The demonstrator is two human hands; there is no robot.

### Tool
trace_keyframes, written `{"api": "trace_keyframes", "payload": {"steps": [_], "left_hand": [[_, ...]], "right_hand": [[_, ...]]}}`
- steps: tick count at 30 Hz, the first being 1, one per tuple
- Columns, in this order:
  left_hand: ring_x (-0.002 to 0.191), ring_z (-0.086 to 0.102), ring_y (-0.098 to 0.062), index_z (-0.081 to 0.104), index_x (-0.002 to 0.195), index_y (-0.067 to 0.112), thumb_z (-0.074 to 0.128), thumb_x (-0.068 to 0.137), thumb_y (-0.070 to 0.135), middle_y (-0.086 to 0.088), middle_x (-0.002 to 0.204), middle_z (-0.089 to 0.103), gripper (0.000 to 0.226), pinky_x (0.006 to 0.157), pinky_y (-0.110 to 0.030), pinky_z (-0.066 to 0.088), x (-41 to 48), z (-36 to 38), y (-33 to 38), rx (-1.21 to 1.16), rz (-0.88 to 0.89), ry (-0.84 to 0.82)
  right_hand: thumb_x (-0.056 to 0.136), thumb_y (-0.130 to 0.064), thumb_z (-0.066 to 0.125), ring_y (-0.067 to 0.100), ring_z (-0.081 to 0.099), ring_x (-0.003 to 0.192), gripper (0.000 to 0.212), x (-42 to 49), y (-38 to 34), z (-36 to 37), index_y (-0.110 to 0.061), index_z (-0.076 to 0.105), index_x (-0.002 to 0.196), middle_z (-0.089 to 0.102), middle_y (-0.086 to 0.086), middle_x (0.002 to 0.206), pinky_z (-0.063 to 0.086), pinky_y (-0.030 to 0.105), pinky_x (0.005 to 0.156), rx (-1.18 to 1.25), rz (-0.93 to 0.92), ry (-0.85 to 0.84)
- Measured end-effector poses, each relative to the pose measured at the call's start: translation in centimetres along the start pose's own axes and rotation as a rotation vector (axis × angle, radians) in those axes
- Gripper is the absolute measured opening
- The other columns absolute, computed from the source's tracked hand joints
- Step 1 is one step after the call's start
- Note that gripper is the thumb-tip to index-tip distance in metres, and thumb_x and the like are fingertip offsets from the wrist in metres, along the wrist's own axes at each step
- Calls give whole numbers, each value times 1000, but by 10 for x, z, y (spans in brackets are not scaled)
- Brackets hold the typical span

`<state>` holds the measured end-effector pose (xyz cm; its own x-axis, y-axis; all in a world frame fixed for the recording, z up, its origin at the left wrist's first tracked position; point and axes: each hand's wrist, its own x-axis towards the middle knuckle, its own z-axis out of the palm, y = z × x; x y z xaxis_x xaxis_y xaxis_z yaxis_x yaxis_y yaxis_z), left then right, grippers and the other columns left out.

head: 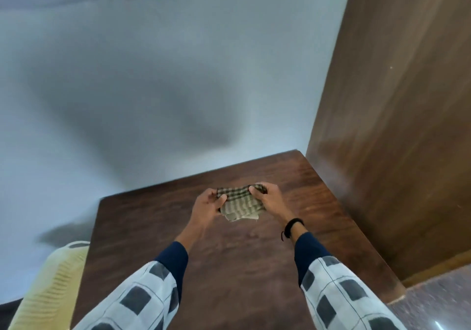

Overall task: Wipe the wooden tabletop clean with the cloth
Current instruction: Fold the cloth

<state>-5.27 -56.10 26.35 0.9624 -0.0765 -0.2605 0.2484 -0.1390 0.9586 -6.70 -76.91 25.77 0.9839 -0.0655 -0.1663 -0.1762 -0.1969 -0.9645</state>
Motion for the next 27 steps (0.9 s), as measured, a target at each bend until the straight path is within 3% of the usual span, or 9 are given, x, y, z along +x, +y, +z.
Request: {"api": "trace_keyframes", "payload": {"steps": [2,4,8,11,15,19,27], "left_hand": [[92,72,-32,66,93,4,70,93,8,-11,91,75,5,75,-39,62,6,-20,28,-38,38,61],[92,71,-31,69,93,3,73,90,9,-17,96,75,8,83,-46,59,8,-42,59,-85,81,125],[78,73,-18,69,93,3,71,91,7,-9,87,74,5,65,-30,60,4,-75,130,-158,210,182],[78,73,-16,70,93,4,69,92,6,-6,85,75,2,68,-30,61,-4,-99,177,-165,322,232],[81,73,-19,69,89,7,68,93,7,-5,84,75,4,73,-34,61,-11,-119,222,-124,444,258],[83,73,-20,69,93,4,69,93,8,-11,90,75,4,70,-30,60,-11,-126,257,-115,531,323],[81,72,-19,68,98,3,65,96,10,-11,88,72,8,66,-29,59,-15,-128,271,-26,566,415]], "right_hand": [[98,-37,64,10,70,77,21,5,-41,9,-17,72,94,73,-4,84,55,30,69,-21,-82,-19],[99,-39,62,12,71,83,17,12,-81,19,-25,70,96,74,-3,90,57,32,74,-43,-175,-43],[100,-32,63,17,72,92,23,30,-152,22,-13,70,111,75,6,104,58,30,75,-1,-286,-120],[99,-17,64,14,72,92,27,39,-201,15,-7,68,123,74,9,110,58,27,73,102,-320,-241],[97,-11,65,15,73,91,25,47,-260,13,-3,68,121,74,12,109,60,30,74,94,-435,-215],[98,-9,62,24,72,100,21,55,-298,14,-3,68,117,74,14,111,60,41,87,79,-514,-165],[95,-18,63,28,70,102,13,66,-310,17,-14,70,105,74,9,105,55,56,93,-19,-574,-132]]}}
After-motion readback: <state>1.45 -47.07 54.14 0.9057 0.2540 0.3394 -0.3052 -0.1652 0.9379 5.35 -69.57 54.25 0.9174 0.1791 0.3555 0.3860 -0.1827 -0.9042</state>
